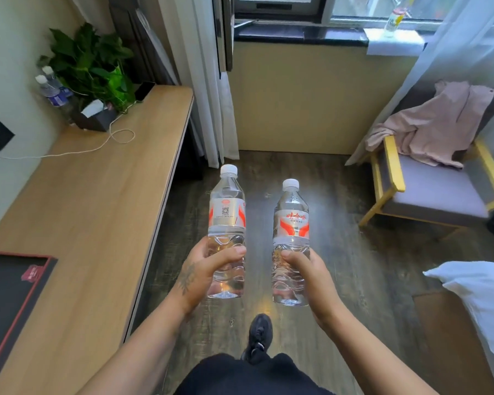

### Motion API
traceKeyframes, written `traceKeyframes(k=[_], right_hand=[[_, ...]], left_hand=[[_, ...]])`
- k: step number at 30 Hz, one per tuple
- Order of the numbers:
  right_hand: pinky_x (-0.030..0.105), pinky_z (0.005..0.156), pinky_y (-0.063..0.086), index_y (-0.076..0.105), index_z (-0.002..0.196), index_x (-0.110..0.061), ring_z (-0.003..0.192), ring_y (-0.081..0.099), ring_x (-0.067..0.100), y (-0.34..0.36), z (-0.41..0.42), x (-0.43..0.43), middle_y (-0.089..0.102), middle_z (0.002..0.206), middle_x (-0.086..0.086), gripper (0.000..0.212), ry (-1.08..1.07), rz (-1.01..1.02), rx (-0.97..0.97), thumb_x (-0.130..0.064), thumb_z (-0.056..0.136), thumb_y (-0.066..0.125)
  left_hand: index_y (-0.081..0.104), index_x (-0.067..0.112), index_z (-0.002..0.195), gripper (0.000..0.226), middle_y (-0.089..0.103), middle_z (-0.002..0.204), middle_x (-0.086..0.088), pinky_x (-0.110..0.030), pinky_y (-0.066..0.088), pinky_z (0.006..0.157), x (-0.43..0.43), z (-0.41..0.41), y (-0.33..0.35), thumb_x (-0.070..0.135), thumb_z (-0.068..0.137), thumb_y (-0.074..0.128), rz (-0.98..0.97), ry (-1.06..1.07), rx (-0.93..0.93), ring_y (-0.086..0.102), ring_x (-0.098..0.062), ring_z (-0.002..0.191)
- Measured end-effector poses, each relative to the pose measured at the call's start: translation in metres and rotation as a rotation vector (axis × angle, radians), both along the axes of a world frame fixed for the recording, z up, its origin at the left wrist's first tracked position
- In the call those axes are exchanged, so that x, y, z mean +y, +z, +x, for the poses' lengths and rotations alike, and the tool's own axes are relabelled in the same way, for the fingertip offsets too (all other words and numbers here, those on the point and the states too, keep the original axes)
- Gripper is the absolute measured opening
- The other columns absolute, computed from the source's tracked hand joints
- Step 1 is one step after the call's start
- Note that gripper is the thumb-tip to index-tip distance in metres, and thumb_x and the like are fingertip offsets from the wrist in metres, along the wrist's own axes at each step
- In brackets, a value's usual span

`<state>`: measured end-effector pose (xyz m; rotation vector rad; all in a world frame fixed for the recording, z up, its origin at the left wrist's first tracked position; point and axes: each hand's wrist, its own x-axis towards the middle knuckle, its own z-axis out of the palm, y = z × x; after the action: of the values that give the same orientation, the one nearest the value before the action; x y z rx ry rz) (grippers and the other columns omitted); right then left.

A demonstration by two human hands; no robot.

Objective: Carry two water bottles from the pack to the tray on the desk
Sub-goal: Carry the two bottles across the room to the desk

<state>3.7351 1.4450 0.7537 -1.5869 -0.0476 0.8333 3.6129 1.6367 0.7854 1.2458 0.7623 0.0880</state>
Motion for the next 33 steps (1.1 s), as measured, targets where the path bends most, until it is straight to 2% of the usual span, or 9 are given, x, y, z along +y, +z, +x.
traceKeyframes(k=[3, 8, 11, 13, 17, 22, 26, 30, 33], right_hand=[[0.049, 0.087, 0.066, 0.069, 0.119, -0.015, 0.093, 0.083, 0.027, 0.004, 0.038, 0.022, 0.084, 0.101, 0.005, 0.068, 0.023, 0.008, -0.012, -0.054, 0.065, 0.074], [0.032, 0.074, 0.067, 0.066, 0.121, -0.016, 0.091, 0.084, 0.024, 0.007, 0.071, 0.047, 0.085, 0.099, 0.001, 0.071, 0.024, 0.019, 0.014, -0.057, 0.064, 0.074], [0.029, 0.072, 0.065, 0.066, 0.122, -0.013, 0.088, 0.083, 0.021, 0.008, 0.090, 0.061, 0.083, 0.099, 0.002, 0.075, 0.034, 0.010, 0.003, -0.058, 0.062, 0.073], [0.026, 0.070, 0.064, 0.066, 0.121, -0.014, 0.083, 0.083, 0.017, 0.009, 0.096, 0.070, 0.083, 0.094, -0.001, 0.074, 0.035, 0.009, 0.003, -0.058, 0.061, 0.072], [0.022, 0.068, 0.063, 0.065, 0.120, -0.018, 0.081, 0.082, 0.014, 0.012, 0.106, 0.083, 0.082, 0.091, -0.006, 0.072, 0.048, 0.010, -0.003, -0.060, 0.061, 0.072], [0.026, 0.074, 0.064, 0.063, 0.118, -0.024, 0.084, 0.082, 0.013, 0.016, 0.119, 0.105, 0.079, 0.104, 0.000, 0.050, 0.130, 0.006, -0.004, -0.049, 0.076, 0.069], [0.033, 0.075, 0.064, 0.064, 0.120, -0.019, 0.080, 0.082, 0.017, 0.015, 0.117, 0.130, 0.081, 0.096, -0.002, 0.070, 0.219, 0.016, 0.010, -0.057, 0.061, 0.073], [0.036, 0.075, 0.065, 0.066, 0.120, -0.017, 0.083, 0.082, 0.023, 0.008, 0.096, 0.167, 0.083, 0.099, 0.005, 0.072, 0.351, 0.019, 0.039, -0.057, 0.060, 0.072], [0.030, 0.069, 0.066, 0.067, 0.115, -0.018, 0.078, 0.081, 0.019, 0.005, 0.070, 0.198, 0.084, 0.091, 0.003, 0.066, 0.499, 0.025, 0.053, -0.055, 0.061, 0.073]], left_hand=[[0.074, 0.027, 0.127, 0.077, 0.086, 0.114, -0.002, -0.038, 0.065, 0.079, 0.017, 0.031, 0.002, 0.052, 0.056, 0.091, 0.016, 0.018, -0.008, 0.085, -0.024, 0.102], [0.076, 0.027, 0.123, 0.071, 0.087, 0.113, -0.004, -0.033, 0.067, 0.073, 0.038, 0.061, -0.002, 0.048, 0.058, 0.093, 0.000, 0.026, -0.004, 0.086, -0.025, 0.099], [0.078, 0.031, 0.121, 0.066, 0.086, 0.116, -0.006, -0.050, 0.066, 0.089, 0.056, 0.080, -0.008, 0.049, 0.060, 0.092, 0.003, 0.024, 0.004, 0.084, -0.032, 0.106], [0.079, 0.034, 0.119, 0.062, 0.086, 0.115, -0.006, -0.052, 0.065, 0.091, 0.066, 0.090, -0.010, 0.050, 0.061, 0.092, 0.011, 0.015, 0.008, 0.083, -0.031, 0.107], [0.080, 0.038, 0.115, 0.059, 0.086, 0.112, -0.002, -0.047, 0.066, 0.083, 0.082, 0.099, -0.010, 0.051, 0.059, 0.091, 0.000, 0.032, 0.000, 0.085, -0.026, 0.101], [0.075, 0.025, 0.121, 0.070, 0.086, 0.102, 0.000, -0.034, 0.068, 0.071, 0.089, 0.094, -0.009, 0.047, 0.056, 0.090, -0.017, 0.117, -0.029, 0.085, -0.019, 0.088], [0.076, 0.016, 0.121, 0.071, 0.084, 0.094, 0.000, -0.031, 0.065, 0.067, 0.092, 0.071, -0.009, 0.043, 0.057, 0.091, -0.018, 0.220, -0.031, 0.083, -0.017, 0.080], [0.081, 0.025, 0.107, 0.052, 0.084, 0.089, 0.000, -0.026, 0.064, 0.066, 0.098, 0.031, -0.010, 0.040, 0.058, 0.093, -0.036, 0.369, -0.045, 0.082, -0.018, 0.075], [0.083, 0.033, 0.101, 0.040, 0.083, 0.089, 0.000, -0.026, 0.064, 0.068, 0.105, -0.006, -0.008, 0.040, 0.062, 0.093, -0.011, 0.495, -0.051, 0.081, -0.017, 0.077]])
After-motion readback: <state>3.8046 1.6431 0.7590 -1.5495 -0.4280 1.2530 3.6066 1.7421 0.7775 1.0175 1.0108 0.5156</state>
